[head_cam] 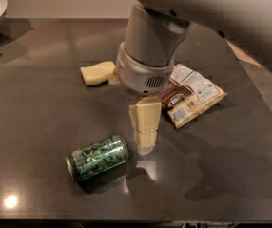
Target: Place green can upright
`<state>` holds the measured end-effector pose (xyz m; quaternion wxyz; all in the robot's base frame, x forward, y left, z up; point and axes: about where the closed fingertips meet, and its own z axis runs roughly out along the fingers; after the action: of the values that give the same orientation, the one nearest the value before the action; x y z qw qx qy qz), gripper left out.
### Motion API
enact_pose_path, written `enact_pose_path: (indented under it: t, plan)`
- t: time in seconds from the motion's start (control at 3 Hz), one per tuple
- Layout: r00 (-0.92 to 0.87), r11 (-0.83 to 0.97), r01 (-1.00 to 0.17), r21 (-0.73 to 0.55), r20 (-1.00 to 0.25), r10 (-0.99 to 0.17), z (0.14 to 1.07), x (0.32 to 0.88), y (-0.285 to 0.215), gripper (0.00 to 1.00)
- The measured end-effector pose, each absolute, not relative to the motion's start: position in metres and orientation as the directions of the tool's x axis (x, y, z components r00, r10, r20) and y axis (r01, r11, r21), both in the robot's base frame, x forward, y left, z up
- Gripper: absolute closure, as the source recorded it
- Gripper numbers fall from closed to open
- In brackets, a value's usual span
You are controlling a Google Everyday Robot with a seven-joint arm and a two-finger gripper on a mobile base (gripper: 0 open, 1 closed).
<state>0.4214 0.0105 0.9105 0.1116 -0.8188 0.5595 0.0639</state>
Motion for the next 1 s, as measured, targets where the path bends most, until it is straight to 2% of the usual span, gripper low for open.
enact_pose_path:
  t: [1.0]
  plan:
    - [0.431,-0.418,-0.902,-0.107,-0.16,-0.888,0.888,0.376,0.064,0.0]
